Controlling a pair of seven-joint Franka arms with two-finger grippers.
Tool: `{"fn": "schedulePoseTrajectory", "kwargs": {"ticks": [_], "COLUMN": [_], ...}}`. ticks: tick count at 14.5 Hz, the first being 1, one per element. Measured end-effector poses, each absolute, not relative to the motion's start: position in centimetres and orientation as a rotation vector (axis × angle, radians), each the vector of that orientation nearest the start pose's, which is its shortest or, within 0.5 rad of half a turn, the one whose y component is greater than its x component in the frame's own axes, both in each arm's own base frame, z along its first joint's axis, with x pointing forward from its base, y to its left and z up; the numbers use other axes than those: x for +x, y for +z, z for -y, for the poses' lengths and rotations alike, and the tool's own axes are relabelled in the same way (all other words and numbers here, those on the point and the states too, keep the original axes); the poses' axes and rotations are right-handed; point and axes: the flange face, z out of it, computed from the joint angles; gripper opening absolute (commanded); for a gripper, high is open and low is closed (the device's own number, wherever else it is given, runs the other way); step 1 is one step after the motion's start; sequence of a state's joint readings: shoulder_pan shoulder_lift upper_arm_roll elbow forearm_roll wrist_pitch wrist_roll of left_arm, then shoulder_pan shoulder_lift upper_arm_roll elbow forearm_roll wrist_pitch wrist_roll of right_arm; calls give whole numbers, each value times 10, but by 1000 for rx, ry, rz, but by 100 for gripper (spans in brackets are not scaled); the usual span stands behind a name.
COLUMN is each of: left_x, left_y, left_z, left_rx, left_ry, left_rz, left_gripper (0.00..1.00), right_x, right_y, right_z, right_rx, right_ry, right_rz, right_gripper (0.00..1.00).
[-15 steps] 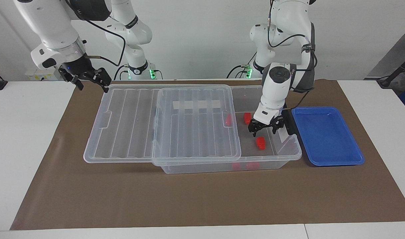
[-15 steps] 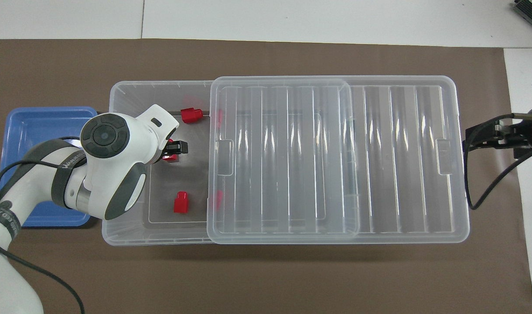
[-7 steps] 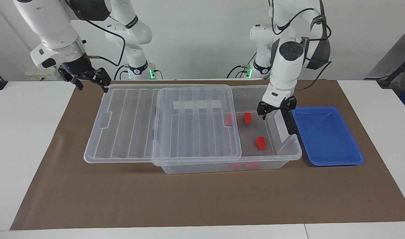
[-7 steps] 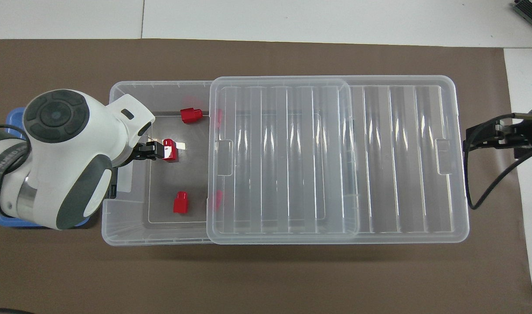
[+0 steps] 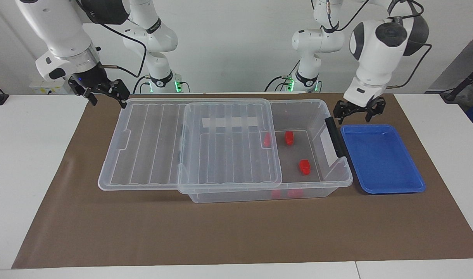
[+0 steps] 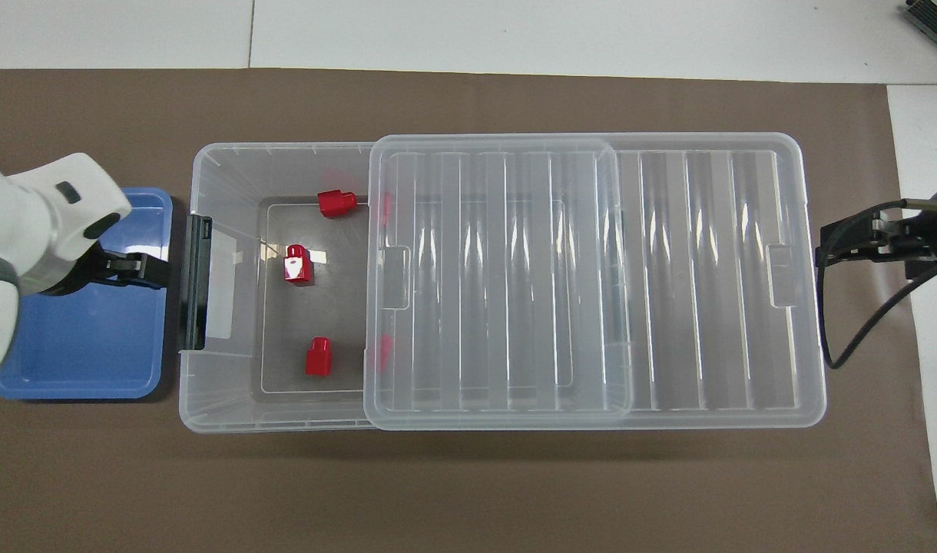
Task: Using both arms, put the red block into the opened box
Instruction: 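Withdraw the left gripper back over the blue tray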
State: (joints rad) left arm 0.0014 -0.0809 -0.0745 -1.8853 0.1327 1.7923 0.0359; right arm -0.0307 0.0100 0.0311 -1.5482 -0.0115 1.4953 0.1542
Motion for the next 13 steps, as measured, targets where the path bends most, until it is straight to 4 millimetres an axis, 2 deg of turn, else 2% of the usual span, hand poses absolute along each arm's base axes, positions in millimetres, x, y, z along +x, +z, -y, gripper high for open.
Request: {"fn": "schedulePoseTrajectory", "kwargs": {"ticks": [1,2,3,6,7,8,10,11,13], "left_x": [535,535,534,534,534,534,536,538,538], "left_y": [541,543,544,545,545,545,548,554,569], "left_z": [2,-18,-26,-17,-11,-3,17,25,33], "left_rx": [-3007,-3014,-3016,-3013,-3011,-3010,-3006,-3020,-3109], "left_ry": [18,17,15,9,8,5,-32,-57,-87], "left_rz": [-220,-216,-210,-236,-252,-272,-325,-331,-279], "left_gripper": [100,100,100,100,100,100,100,100,100], "right_x": [550,550,550,551,551,552,555,555,555], "right_y": [623,623,623,620,620,619,614,609,598], "right_z": [1,1,2,10,13,14,18,21,34], "right_rx": [-3147,-3147,-3146,-3144,-3143,-3143,-3141,-3140,-3143], "right_ry": [97,95,91,85,84,76,49,40,2], "right_rz": [-243,-243,-245,-269,-275,-278,-290,-297,-262], "right_gripper": [100,100,100,99,95,81,27,4,0]}}
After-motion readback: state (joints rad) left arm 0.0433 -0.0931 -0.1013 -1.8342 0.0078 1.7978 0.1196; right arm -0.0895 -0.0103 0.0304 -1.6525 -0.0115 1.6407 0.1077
